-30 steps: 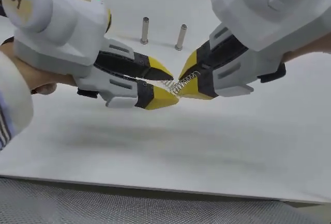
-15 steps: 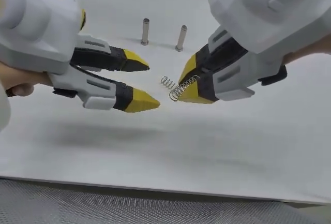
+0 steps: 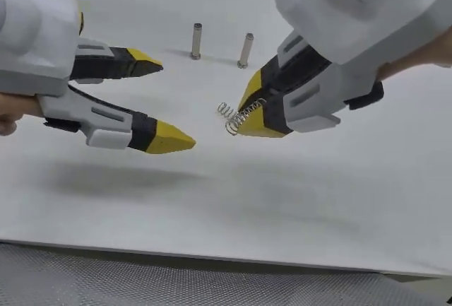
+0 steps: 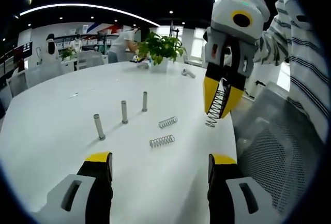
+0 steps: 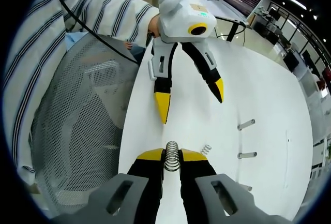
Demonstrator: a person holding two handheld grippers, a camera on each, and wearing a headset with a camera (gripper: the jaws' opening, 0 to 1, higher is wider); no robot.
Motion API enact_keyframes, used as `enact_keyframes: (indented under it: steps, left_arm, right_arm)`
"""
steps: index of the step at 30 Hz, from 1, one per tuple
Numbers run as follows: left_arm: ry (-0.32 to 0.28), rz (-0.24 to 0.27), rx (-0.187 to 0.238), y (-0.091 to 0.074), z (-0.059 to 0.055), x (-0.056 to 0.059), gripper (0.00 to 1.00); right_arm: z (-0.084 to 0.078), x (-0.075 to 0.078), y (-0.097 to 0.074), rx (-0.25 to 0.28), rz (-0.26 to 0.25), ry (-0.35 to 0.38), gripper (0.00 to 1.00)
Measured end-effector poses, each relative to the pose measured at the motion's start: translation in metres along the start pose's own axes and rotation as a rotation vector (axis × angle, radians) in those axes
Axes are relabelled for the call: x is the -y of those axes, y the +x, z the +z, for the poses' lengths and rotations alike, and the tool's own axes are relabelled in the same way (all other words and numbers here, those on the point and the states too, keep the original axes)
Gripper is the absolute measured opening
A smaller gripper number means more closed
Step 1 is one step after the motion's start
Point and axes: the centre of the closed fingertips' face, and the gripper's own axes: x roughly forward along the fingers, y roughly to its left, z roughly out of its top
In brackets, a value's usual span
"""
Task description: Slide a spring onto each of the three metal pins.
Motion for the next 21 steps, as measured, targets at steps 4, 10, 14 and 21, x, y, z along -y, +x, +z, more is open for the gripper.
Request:
enact_keyframes:
  steps: [4,10,14,21]
  left_arm:
    - [0.003,0.028,0.001,-0.003,-0.002,-0.006,0.77]
    - [-0.018,0.054,-0.014,-0.001,-0.008,-0.013,0.88]
    - [-0.029,0.050,-0.007,0.000,-0.008,-0.013,0.98]
    - [-0.041,0.034,-0.025,0.001,-0.014,-0.015,0.98]
  right_arm:
    - [0.001,0.001,0.000,-0.005,0.003,0.002,0.08]
    - [0.001,0.004,-0.002,-0.011,0.004,0.012,0.08]
    - [0.000,0.009,-0.005,-0.022,-0.004,0.017,0.08]
    - [-0.004,0.024,-0.011,-0.047,-0.019,0.019,0.08]
